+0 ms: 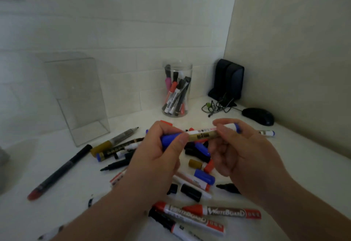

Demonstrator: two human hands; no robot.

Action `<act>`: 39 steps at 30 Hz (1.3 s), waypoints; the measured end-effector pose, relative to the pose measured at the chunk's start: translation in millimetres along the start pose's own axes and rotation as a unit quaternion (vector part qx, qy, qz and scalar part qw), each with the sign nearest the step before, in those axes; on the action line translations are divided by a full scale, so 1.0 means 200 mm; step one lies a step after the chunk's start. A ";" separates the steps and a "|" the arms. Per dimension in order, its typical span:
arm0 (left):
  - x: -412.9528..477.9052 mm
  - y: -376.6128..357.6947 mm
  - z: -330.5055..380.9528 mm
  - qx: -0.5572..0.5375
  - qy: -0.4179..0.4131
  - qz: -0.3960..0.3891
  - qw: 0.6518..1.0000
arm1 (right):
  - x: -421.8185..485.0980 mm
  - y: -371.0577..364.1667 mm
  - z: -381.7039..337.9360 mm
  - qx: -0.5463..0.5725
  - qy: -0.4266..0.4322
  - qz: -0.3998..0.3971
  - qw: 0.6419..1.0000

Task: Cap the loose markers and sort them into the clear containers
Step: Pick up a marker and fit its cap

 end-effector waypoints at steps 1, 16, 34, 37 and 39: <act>0.01 0.02 0.00 0.027 -0.003 0.006 1.000 | -0.01 -0.01 0.00 -0.035 0.032 0.031 0.998; -0.02 0.20 0.06 0.106 -0.095 0.167 0.976 | 0.58 -0.15 -0.51 -0.385 0.275 0.179 0.863; -0.02 0.10 0.02 0.263 -0.131 0.094 0.951 | 1.25 -0.16 -0.32 -0.850 -0.063 0.057 0.520; -0.02 0.11 0.02 0.268 -0.128 0.091 0.950 | 1.23 -0.18 -0.29 -0.865 -0.048 0.042 0.498; -0.02 0.12 0.02 0.260 -0.124 0.091 0.953 | 1.22 -0.16 -0.30 -0.854 0.013 0.077 0.515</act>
Point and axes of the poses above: each hand's wrist, its own x-axis towards the middle knuckle, its own y-axis out of the back of the hand, z = x × y, the point moved 4 cm from there along x, towards the middle knuckle, and after that the axes turned 15 degrees about -z, right-handed, at the moved point
